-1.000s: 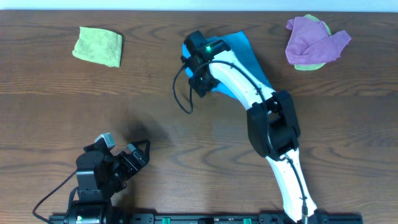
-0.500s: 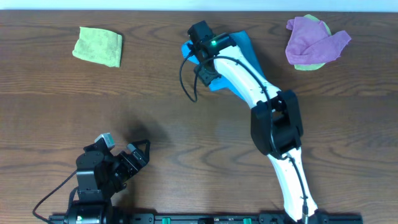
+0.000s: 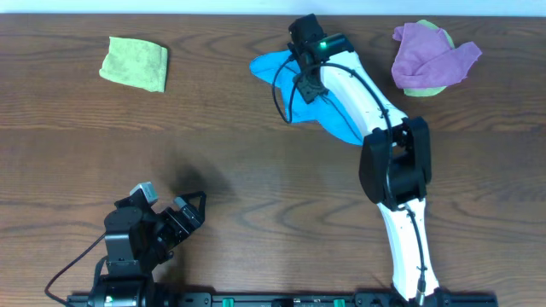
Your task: Fold the cloth
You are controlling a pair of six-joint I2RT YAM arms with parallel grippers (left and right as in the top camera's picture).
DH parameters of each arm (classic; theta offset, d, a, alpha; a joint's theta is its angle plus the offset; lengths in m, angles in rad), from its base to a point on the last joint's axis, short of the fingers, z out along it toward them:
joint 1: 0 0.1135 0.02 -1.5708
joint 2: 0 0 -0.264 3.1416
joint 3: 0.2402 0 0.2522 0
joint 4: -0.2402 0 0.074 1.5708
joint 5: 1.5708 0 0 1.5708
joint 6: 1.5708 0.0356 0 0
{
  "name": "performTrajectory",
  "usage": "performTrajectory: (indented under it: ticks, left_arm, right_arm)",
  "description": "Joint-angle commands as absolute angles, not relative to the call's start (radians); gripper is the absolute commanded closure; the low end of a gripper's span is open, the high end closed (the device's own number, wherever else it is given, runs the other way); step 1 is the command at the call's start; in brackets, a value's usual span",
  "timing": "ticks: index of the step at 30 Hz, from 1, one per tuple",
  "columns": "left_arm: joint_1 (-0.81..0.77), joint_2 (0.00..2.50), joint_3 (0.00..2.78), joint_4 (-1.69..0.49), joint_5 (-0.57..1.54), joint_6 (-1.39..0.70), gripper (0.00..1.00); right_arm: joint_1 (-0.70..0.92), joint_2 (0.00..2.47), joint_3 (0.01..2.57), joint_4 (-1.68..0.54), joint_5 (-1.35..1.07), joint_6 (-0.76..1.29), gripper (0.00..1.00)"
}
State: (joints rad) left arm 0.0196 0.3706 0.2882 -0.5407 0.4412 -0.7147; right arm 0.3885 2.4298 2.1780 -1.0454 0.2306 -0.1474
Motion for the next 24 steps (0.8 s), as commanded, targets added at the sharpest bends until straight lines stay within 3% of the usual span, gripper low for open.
performTrajectory:
  ticks: [1,11,24]
  left_arm:
    - [0.026,0.371,0.284,-0.537,0.435,-0.722,0.05]
    - [0.026,0.371,0.284,-0.513,0.43,-0.775,0.05]
    - [0.026,0.371,0.284,-0.516,0.416,-0.775,0.05]
  right_arm:
    - [0.426,2.368,2.242,-1.052,0.156,-0.128,0.39]
    - [0.498,2.313,2.256,-1.173,0.0,-0.128,0.39]
    - [0.495,2.375,2.163,-1.17,-0.051,-0.128,0.39]
